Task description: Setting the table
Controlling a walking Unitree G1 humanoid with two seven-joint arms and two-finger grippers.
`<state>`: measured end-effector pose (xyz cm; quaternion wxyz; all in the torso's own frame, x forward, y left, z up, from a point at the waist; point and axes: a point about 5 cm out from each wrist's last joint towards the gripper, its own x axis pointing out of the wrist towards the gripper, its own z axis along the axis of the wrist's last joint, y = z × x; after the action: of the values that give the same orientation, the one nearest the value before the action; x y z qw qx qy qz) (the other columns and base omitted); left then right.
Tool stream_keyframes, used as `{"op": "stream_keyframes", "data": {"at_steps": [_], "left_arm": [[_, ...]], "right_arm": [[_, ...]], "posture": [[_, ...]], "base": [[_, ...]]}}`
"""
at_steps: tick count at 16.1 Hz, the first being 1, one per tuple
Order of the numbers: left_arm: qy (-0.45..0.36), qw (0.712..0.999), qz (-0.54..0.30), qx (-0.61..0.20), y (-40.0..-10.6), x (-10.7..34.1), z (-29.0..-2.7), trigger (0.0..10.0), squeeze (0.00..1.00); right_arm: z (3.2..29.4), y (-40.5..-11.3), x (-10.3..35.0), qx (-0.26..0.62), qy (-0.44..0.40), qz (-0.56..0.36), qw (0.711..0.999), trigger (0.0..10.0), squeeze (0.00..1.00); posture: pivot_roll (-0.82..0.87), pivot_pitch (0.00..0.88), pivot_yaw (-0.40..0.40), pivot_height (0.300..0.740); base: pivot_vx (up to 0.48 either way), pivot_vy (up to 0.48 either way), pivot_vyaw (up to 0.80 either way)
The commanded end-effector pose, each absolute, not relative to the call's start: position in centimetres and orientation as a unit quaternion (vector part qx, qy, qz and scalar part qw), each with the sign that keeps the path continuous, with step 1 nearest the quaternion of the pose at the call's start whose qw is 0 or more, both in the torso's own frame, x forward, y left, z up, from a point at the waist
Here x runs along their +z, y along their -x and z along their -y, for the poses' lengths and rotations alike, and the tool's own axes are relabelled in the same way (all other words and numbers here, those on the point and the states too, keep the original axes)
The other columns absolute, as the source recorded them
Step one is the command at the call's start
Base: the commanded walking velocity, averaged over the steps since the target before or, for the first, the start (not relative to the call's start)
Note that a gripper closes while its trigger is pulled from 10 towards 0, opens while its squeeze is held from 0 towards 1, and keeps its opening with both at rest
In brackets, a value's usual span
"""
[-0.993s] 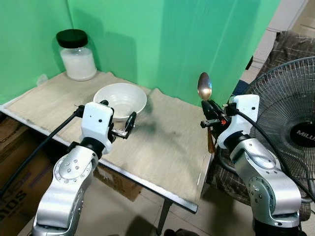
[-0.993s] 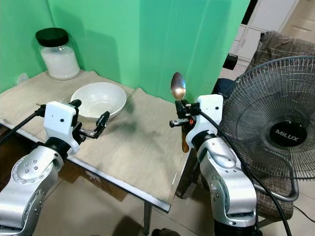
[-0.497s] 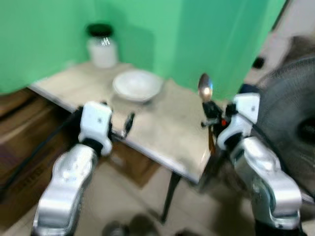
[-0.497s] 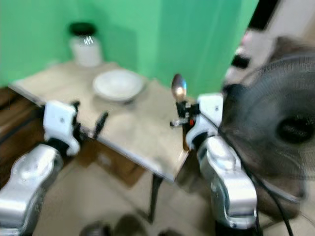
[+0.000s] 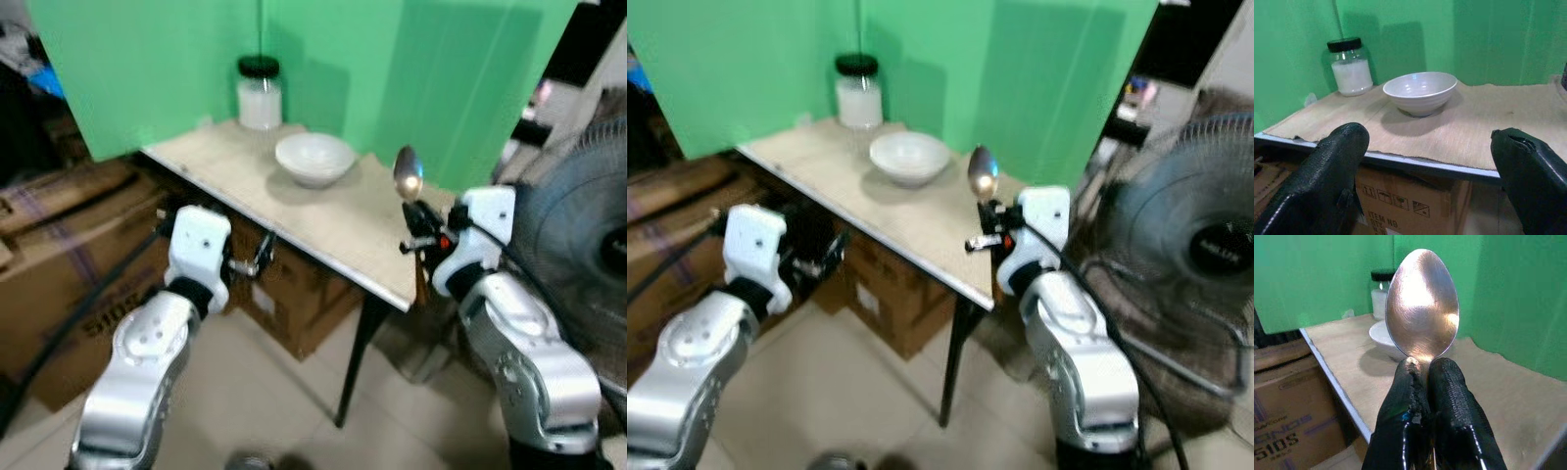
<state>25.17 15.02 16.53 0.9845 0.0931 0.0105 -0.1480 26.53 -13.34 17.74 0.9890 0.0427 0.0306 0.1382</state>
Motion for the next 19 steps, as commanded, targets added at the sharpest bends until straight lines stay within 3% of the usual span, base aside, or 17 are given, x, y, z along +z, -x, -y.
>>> {"op": "stream_keyframes", "data": {"at_steps": [1,8,19], "left_arm": [[-0.095,0.983,-0.003,-0.155,-25.3,16.8,-14.8,10.0,0.00],[-0.094,0.982,-0.003,-0.166,-25.6,16.9,-14.5,10.0,0.00],[-0.074,0.989,0.010,-0.131,-26.1,17.2,-15.1,10.0,0.00]], "right_arm": [[13.7,-26.7,18.2,0.128,-0.037,-0.023,0.991,10.0,0.00],[14.1,-26.6,18.3,0.117,-0.022,-0.026,0.993,10.0,0.00],[14.7,-26.4,18.7,0.096,-0.014,-0.017,0.995,10.0,0.00]], "posture": [[0.12,0.000,-0.050,0.740],[0.10,0.000,-0.033,0.740],[0.09,0.000,-0.040,0.740]], "base": [[0.000,0.000,0.00],[0.000,0.000,0.00],[0.000,0.000,-0.79]]}}
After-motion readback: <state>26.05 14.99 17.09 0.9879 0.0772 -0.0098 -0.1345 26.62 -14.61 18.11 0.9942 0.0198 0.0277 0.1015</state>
